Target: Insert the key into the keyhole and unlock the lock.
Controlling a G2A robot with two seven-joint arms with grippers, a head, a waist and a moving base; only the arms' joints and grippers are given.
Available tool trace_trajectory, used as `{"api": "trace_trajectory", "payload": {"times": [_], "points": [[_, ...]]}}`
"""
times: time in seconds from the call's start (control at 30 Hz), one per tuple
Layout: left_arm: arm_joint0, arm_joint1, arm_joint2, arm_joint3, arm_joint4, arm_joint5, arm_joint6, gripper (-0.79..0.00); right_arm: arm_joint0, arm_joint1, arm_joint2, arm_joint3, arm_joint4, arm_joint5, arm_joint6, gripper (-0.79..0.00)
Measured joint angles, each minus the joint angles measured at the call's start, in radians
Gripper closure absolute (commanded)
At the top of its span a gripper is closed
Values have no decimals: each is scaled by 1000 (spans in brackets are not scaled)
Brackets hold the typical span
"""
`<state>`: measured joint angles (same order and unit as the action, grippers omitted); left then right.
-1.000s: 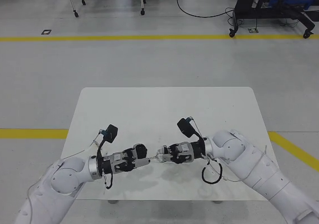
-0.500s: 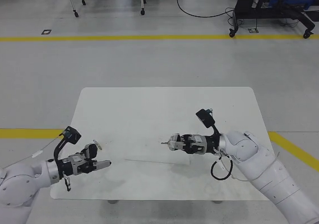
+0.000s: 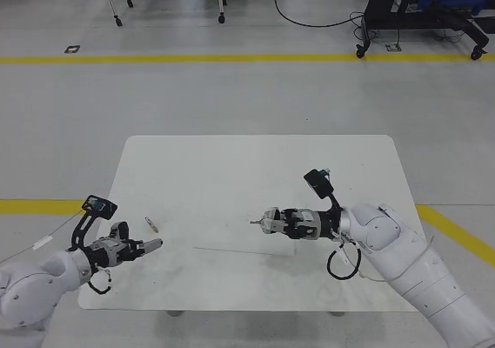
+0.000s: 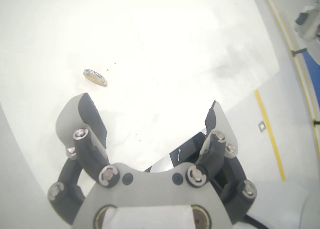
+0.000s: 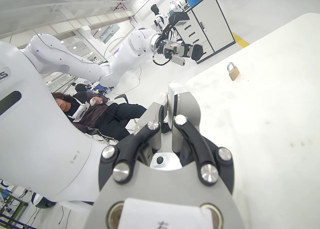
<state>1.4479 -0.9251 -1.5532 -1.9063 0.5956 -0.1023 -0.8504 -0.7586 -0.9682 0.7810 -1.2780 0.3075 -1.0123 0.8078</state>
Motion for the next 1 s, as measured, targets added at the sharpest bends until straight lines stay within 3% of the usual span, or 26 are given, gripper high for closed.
{"api": "trace_trajectory", "payload": {"times": [0.07,0.13,0.23,0.3,0.43,0.67,0.83,1.0], "points": [[-70,-3,54,29,78,213,-68,-785,0,0,0,0,0,0,0,0],[-154,-5,92,92,50,357,-237,-785,0,0,0,0,0,0,0,0],[-296,-11,154,222,-4,453,-481,-785,0,0,0,0,0,0,0,0],[-379,-19,195,304,16,487,-541,-785,0,0,0,0,0,0,0,0],[-517,-42,269,462,-62,481,-534,-785,0,0,0,0,0,0,0,0],[-642,-69,372,619,-59,528,-480,-785,0,0,0,0,0,0,0,0],[-687,-88,445,665,-47,553,-467,-619,0,0,0,0,0,0,0,0],[-704,-97,465,700,-55,572,-441,-456,0,0,0,0,0,0,0,0]]}}
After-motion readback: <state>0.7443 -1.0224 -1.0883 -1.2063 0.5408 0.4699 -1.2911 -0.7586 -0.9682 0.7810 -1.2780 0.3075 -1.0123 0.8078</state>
